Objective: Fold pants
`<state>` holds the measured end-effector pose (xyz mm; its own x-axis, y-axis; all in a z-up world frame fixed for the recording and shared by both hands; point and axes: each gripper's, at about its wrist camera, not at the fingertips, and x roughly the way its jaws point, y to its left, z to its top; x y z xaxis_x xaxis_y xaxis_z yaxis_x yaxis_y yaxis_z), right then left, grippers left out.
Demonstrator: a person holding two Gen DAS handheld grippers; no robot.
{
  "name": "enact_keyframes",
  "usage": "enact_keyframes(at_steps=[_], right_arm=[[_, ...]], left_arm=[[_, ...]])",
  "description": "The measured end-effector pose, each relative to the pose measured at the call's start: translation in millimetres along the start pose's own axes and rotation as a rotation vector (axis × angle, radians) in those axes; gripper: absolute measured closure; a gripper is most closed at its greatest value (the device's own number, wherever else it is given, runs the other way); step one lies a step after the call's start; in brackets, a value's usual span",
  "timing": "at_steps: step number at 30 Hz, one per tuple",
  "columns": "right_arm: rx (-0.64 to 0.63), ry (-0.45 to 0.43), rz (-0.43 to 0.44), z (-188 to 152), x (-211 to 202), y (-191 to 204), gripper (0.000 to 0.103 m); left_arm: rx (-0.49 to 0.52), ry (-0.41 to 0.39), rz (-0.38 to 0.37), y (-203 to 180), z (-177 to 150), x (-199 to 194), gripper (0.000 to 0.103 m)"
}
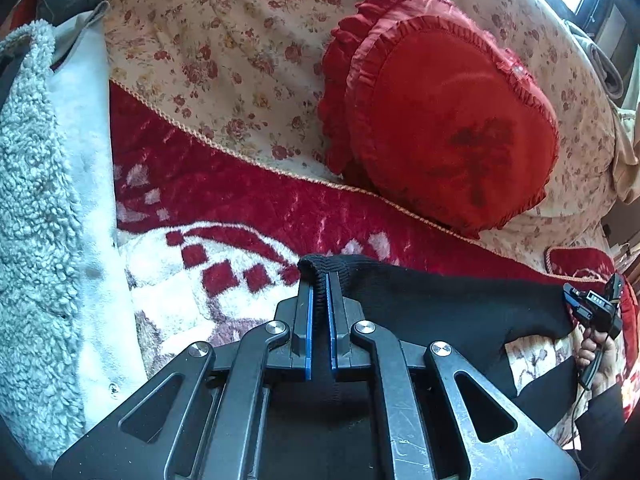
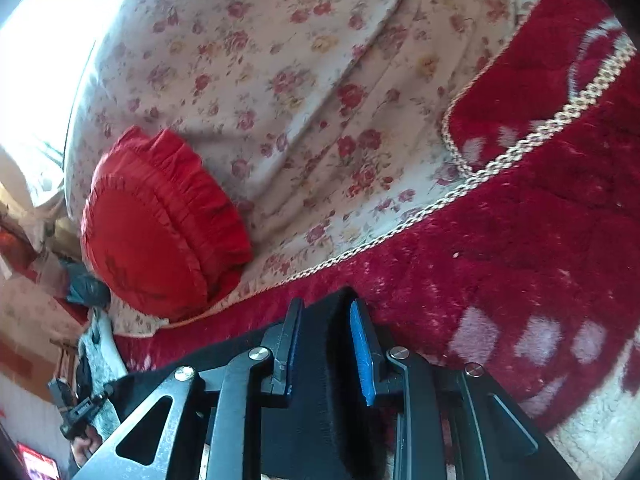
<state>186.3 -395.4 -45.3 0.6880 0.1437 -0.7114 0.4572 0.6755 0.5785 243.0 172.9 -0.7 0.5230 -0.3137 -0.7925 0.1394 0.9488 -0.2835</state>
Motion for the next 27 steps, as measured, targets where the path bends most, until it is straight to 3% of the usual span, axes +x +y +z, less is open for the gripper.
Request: enact_keyframes(at_steps=[2, 9, 17, 23, 27], right_arm=[[-0.033, 0.008, -0.005, -2, 2, 4, 0.1], [-0.203, -0.077, -0.017, -13, -39, 36, 0.101], [-0.412, -0.122, -0.042, -86, -123, 52, 0.101], [-0.467, -0.046, -0.116, -142, -153, 28, 0.101], [-0.496, 0.007, -0.209, -156, -150, 12, 0.101]], left_arm=[[-0.001, 0.001, 0.009, 2, -1, 2, 0.099], [0.024, -0.094, 0.0, -6, -15, -29, 0.099], [0.051, -0.181, -0.017, -6, -75, -83, 0.099], [0.008, -0.148, -0.032, 11, -145, -95, 0.099], [-0.063, -0.064, -0.028, 32, -177, -84, 0.094]])
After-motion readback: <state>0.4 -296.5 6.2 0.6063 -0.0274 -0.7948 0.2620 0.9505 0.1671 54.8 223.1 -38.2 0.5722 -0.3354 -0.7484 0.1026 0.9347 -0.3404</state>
